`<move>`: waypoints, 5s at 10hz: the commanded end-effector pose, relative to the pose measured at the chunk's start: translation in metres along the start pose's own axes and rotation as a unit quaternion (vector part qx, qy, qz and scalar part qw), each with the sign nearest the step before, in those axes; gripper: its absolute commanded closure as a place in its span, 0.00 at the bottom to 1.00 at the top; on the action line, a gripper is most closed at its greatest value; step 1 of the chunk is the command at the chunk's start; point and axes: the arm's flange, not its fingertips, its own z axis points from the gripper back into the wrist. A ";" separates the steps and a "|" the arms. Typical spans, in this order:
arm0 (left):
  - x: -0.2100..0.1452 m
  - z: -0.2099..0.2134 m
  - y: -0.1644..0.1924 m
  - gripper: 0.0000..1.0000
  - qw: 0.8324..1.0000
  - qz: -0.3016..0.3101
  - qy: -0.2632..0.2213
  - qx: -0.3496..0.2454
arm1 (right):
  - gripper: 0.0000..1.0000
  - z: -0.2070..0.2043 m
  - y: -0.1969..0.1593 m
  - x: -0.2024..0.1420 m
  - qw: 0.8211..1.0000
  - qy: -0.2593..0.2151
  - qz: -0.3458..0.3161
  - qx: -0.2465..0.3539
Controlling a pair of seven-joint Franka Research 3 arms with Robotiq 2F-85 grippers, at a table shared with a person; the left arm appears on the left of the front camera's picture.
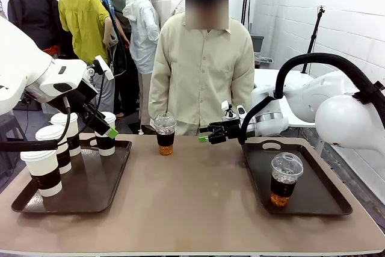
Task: Distribute the coffee onto the tray.
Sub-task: Pick up another iced Americano from the middle of the table and place it on the right Handle tray.
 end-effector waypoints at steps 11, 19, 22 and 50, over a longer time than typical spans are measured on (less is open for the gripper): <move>-0.001 0.001 0.000 0.00 1.000 0.000 0.002 -0.001 | 0.00 -0.042 -0.013 0.008 1.000 -0.009 -0.004 -0.013; -0.001 0.001 0.000 0.00 1.000 0.000 0.002 -0.001 | 0.00 -0.088 -0.030 0.007 1.000 -0.010 -0.009 0.022; -0.001 0.001 0.000 0.00 1.000 0.000 0.002 -0.001 | 0.00 -0.100 -0.033 0.004 0.999 -0.016 -0.016 0.035; -0.001 0.001 0.000 0.00 1.000 0.000 0.002 -0.001 | 0.00 -0.163 -0.043 0.012 0.996 -0.084 -0.024 0.018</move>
